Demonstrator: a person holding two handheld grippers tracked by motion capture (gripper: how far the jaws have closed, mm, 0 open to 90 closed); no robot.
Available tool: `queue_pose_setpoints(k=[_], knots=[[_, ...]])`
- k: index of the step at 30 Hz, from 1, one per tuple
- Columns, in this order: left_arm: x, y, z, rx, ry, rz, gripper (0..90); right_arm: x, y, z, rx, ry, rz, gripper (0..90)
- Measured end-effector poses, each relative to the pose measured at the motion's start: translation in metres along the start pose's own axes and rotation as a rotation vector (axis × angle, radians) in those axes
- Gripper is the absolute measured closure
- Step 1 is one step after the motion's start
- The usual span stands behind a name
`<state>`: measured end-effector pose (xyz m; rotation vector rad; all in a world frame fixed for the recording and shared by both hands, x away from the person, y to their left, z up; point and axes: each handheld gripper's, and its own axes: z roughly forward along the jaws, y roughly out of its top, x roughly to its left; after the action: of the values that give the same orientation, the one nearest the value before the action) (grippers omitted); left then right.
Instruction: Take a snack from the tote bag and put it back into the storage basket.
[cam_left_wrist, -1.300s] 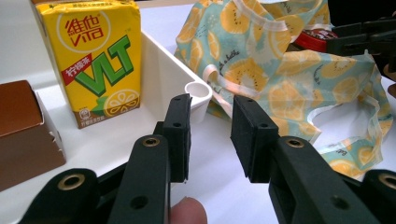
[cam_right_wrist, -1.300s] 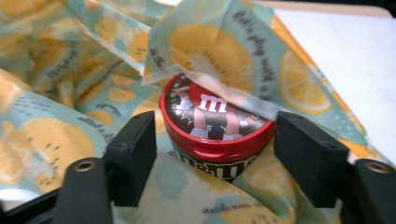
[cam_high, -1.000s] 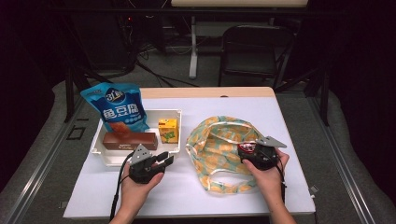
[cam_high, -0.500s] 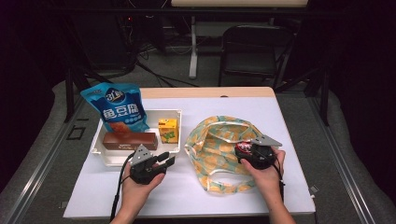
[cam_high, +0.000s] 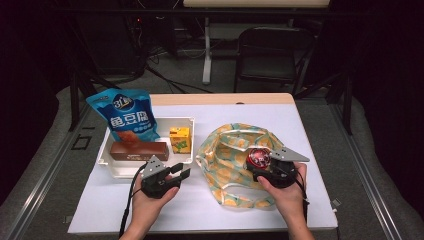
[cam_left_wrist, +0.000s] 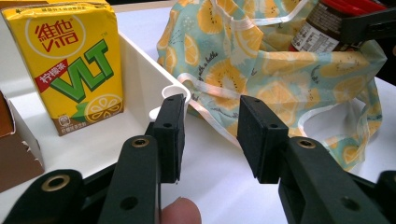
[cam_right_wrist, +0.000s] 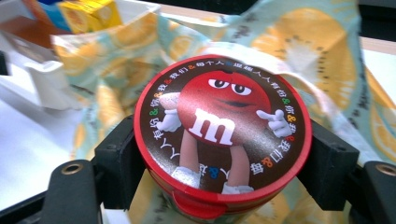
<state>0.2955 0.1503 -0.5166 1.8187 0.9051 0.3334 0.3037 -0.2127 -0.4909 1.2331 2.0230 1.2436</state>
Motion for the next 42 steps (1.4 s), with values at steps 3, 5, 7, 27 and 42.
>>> queue_pose_setpoints(k=[3, 5, 7, 27, 42], knots=[[-0.002, 0.001, 0.0, -0.01, -0.01, 0.005, 61.3, 0.004, 0.003, -0.004, -0.014, 0.007, 0.001, 25.0], [-0.005, 0.002, 0.0, -0.018, -0.022, 0.012, 60.4, 0.007, 0.005, -0.008, -0.026, 0.013, -0.003, 25.0], [-0.008, 0.004, 0.0, -0.025, -0.037, 0.025, 58.9, 0.01, 0.008, -0.012, -0.027, 0.018, -0.013, 25.1], [-0.056, 0.01, 0.015, -0.069, -0.158, 0.185, 28.0, 0.045, 0.022, -0.024, -0.053, 0.108, -0.013, 25.1], [-0.072, 0.005, 0.024, -0.055, -0.17, 0.236, 25.7, 0.084, 0.021, -0.013, -0.009, 0.177, -0.056, 25.2]])
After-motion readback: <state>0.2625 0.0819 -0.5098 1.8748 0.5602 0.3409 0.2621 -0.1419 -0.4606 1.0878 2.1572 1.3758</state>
